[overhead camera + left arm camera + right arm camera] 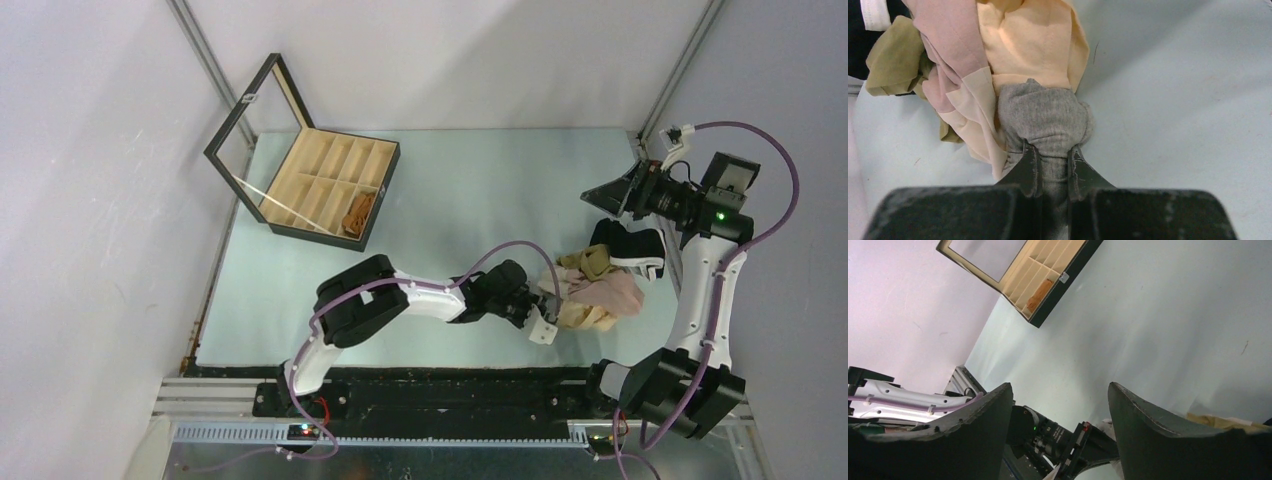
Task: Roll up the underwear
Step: Pick up the underwear from the center of the board.
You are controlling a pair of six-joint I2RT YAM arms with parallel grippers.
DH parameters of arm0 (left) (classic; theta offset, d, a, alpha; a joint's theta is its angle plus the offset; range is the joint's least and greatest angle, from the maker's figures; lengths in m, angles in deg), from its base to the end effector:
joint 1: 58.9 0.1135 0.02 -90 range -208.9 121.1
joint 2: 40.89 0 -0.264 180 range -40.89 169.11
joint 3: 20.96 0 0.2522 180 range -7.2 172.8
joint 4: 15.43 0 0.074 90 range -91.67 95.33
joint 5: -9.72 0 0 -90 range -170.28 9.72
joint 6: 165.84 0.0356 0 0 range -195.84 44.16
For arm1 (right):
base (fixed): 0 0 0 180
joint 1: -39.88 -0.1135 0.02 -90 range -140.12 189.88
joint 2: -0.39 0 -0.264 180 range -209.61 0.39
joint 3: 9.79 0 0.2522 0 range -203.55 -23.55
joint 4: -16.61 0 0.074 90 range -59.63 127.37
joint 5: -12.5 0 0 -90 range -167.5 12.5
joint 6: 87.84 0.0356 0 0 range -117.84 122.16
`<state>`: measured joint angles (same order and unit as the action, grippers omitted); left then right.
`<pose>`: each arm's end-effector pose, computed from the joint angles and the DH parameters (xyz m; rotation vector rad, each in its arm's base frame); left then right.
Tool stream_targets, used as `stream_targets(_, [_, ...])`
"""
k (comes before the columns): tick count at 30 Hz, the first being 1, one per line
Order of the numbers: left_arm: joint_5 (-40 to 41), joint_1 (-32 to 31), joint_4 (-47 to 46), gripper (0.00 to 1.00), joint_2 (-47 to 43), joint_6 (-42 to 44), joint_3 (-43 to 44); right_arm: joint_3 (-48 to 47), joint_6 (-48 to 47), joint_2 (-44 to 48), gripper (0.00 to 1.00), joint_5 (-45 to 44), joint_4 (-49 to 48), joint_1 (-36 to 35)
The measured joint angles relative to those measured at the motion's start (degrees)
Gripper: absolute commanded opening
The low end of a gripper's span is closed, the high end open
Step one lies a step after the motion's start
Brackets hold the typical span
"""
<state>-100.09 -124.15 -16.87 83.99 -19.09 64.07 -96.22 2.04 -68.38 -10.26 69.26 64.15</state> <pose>0.1769 -0.4126 0.1017 2.0391 0.9154 -0.4676 0.2292 -0.0673 0.3858 -0.2331 1.8929 0.9731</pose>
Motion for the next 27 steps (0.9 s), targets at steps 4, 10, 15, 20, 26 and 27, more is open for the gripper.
stream_targets(4, [-3.80, 1.09, 2.95, 0.00, -0.55, 1.77, 0.66, 0.00, 2.29, -0.09, 0.68, 0.90, -1.57, 0.00])
stream_targets(10, [-18.10, 8.35, 19.43, 0.00, -6.56, 8.35, 0.35, 0.00, 7.30, -0.11, 0.66, 1.11, -6.19, 0.00])
stream_targets(15, [-26.97, 15.28, 40.15, 0.00, -10.97, 11.74, 0.44, 0.00, 8.37, -0.48, 0.66, 0.09, -6.51, -0.04])
stream_targets(20, [-28.87, 17.94, 51.54, 0.00, -14.84, 7.76, -1.75, 0.02, 9.49, -0.66, 0.66, -1.01, -6.19, -0.11])
stream_targets(26, [-28.02, 22.56, 58.36, 0.00, -15.50, -8.00, 0.17, 0.94, 12.76, -0.63, 0.66, -1.64, -6.60, -0.09])
stream_targets(27, [-27.71, 24.48, 58.71, 0.00, -15.50, -11.56, 0.85, 1.36, 13.68, -0.63, 0.66, -1.86, -6.91, -0.11])
